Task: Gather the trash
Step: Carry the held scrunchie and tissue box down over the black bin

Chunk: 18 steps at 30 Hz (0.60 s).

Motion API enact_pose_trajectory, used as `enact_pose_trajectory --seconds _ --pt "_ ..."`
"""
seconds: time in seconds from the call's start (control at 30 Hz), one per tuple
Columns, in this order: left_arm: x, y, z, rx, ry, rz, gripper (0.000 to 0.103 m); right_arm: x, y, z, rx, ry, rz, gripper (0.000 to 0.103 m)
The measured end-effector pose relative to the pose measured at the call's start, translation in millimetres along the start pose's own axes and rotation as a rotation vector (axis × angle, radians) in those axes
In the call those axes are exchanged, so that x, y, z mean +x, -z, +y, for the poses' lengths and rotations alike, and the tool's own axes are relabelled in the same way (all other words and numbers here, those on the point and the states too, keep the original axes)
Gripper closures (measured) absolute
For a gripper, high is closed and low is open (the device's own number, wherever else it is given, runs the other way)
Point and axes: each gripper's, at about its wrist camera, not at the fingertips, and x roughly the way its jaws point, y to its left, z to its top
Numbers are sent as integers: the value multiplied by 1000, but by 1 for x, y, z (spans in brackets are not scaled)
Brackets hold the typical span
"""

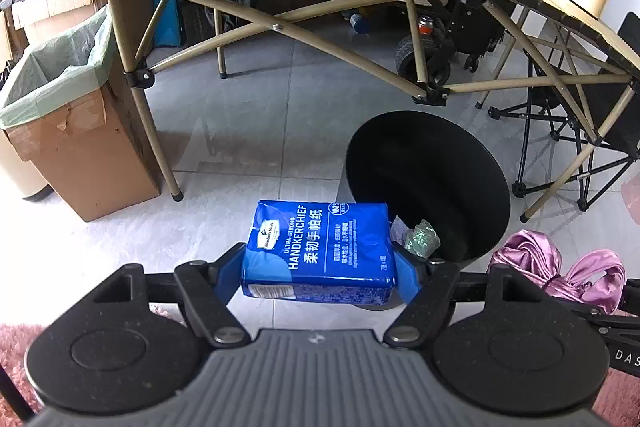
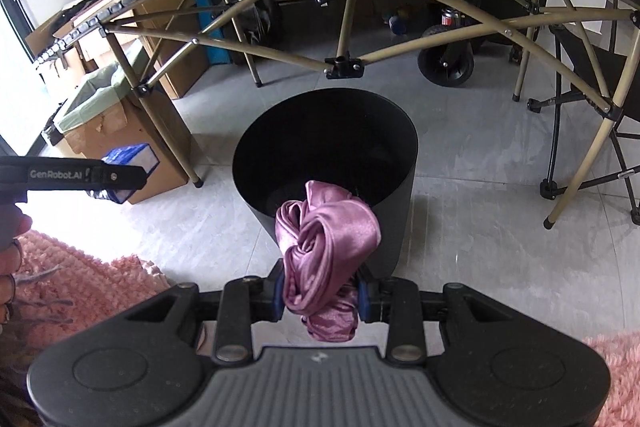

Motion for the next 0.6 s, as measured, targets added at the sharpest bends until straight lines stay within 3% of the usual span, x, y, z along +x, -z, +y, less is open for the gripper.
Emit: enact_pose_trajectory --seconds 0.6 --pt "14 -3 28 -87 -60 28 29 17 -25 11 -24 -1 -10 71"
